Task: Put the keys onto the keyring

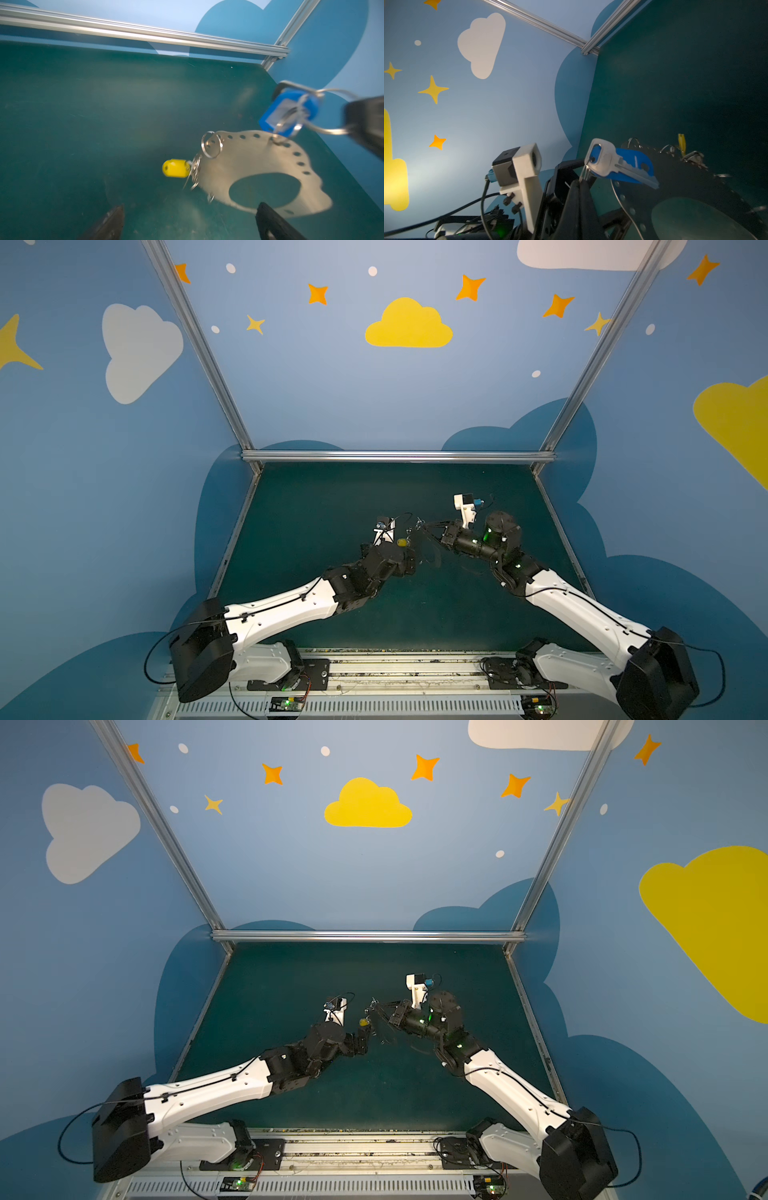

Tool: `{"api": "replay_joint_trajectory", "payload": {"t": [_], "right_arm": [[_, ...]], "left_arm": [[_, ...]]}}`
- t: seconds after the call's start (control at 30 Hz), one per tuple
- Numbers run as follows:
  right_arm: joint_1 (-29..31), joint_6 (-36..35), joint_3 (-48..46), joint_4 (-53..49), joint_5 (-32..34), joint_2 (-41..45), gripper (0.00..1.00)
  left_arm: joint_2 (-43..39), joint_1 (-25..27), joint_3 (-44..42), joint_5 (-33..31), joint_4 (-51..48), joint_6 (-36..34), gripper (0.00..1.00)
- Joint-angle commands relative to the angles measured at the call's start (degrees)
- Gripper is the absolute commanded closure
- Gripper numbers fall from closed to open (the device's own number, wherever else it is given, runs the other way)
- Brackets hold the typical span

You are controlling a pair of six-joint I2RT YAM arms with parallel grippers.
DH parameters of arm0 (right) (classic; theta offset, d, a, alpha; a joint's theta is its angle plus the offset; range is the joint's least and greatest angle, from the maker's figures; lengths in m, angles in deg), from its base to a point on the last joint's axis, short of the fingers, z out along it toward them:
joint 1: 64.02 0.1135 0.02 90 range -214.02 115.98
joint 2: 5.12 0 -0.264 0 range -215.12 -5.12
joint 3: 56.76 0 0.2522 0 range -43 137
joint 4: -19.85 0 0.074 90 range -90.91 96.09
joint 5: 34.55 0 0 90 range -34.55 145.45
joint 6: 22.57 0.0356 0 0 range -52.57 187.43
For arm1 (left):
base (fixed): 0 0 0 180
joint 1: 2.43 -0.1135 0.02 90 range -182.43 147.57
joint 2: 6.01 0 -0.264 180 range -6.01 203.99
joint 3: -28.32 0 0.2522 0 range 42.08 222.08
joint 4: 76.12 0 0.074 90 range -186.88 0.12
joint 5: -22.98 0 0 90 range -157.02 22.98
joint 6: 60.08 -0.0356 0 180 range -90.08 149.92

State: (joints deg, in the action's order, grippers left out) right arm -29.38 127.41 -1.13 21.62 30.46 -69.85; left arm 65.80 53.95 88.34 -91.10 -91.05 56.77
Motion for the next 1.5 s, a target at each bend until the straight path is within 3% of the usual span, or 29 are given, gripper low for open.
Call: {"api": "replay_joint_trajectory", "payload": {"t": [0.0,0.33,0.57,0.87,1.13,1.23,1.47], "right_arm": [[-0.1,-3.6,2.3,-3.8,1.8,1.0,1.0],[-0.1,-4.3,3.5,-11.1,9.0,1.7,1.0],[0.8,-3.6,6.0,-13.1,14.5,2.7,1.0],[3.5,-3.9,12.4,-19.7,25.1,4.5,1.0],[5.6,-1.9,17.9,-20.7,31.1,2.6,1.0],[6.2,-1.1,20.1,-20.5,32.9,1.3,1.0],[7.4,2.0,25.4,-21.5,34.9,-2.2,1.0]], "left_arm": [[-2.3,0.0,-1.5,3.2,-0.8,0.1,0.0],[-4.6,0.6,-3.6,13.4,3.4,-4.2,0.0],[-0.5,4.2,-4.5,12.6,10.8,-5.8,0.01],[6.9,9.2,-1.6,2.6,19.8,-10.8,0.0],[10.9,9.8,-0.3,-7.2,26.8,-14.7,0.0],[12.7,10.6,-1.8,-8.2,35.6,-19.4,0.0],[21.0,10.8,4.6,-15.7,41.7,-27.3,0.0]]}}
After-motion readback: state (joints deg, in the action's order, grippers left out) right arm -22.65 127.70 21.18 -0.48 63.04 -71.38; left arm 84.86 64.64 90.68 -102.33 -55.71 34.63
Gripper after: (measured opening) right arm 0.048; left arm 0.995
